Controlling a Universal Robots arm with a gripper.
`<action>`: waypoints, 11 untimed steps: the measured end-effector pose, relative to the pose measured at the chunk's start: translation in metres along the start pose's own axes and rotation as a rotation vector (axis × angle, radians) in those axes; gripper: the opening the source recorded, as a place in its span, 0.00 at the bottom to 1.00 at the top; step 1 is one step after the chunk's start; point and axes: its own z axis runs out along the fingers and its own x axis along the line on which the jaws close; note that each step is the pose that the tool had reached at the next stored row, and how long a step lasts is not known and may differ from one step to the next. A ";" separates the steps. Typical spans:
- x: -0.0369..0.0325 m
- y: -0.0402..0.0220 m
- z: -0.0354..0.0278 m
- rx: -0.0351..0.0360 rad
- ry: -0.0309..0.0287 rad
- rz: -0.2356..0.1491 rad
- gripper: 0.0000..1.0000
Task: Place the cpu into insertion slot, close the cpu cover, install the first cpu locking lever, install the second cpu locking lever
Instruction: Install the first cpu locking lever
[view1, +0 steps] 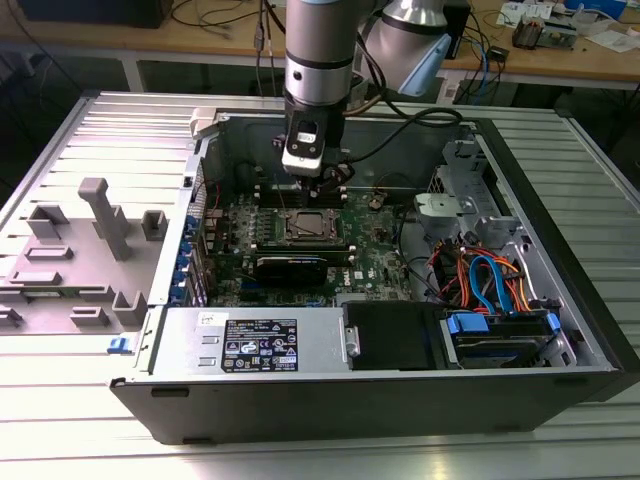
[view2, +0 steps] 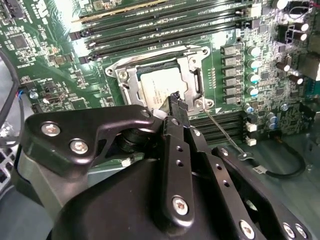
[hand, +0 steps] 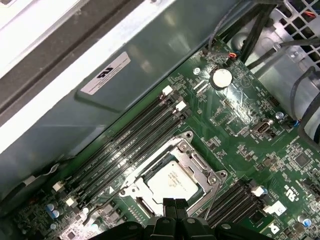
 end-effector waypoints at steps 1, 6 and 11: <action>0.0007 -0.0006 0.0001 0.0001 -0.0001 -0.005 0.11; 0.0009 -0.0006 0.0002 0.0000 -0.0002 -0.010 0.11; 0.0013 -0.0010 0.0002 0.0000 -0.0001 -0.010 0.11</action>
